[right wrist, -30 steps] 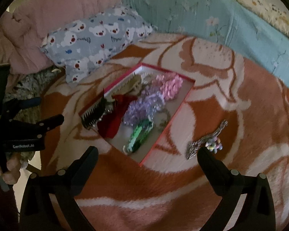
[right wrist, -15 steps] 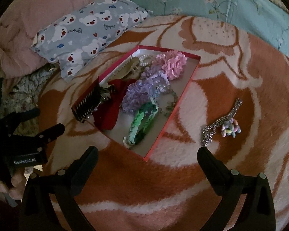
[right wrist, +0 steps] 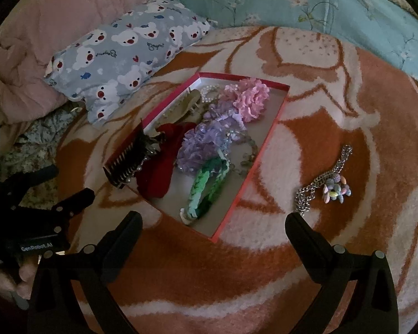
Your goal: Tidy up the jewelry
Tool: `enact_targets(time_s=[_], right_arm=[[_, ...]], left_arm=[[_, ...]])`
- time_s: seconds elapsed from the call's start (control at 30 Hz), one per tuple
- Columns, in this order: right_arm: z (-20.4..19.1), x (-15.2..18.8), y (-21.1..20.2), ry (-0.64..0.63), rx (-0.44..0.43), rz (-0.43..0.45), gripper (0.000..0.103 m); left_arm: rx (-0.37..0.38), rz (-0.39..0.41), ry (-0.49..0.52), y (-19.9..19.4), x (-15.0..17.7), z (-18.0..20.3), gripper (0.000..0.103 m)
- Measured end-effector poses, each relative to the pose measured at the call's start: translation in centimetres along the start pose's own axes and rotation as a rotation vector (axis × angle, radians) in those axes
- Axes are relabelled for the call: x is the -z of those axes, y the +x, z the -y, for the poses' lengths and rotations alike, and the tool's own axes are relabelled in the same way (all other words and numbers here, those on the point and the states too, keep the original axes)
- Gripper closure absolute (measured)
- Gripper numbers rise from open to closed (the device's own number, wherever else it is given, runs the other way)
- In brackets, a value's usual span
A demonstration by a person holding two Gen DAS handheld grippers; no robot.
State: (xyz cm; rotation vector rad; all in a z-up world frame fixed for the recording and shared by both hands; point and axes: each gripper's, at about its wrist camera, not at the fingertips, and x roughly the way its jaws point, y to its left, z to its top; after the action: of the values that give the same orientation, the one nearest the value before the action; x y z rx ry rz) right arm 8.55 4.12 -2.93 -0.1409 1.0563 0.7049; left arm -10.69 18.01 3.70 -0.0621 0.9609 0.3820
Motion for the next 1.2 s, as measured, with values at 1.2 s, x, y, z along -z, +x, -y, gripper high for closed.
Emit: enact_targets(time_s=[1.2], right_arm=[[-1.7, 0.1, -0.1, -0.033, -0.024, 0.006, 0.000]], left_arm=[[0.000, 0.029, -0.002, -0.9, 0.3, 0.1, 0.001]])
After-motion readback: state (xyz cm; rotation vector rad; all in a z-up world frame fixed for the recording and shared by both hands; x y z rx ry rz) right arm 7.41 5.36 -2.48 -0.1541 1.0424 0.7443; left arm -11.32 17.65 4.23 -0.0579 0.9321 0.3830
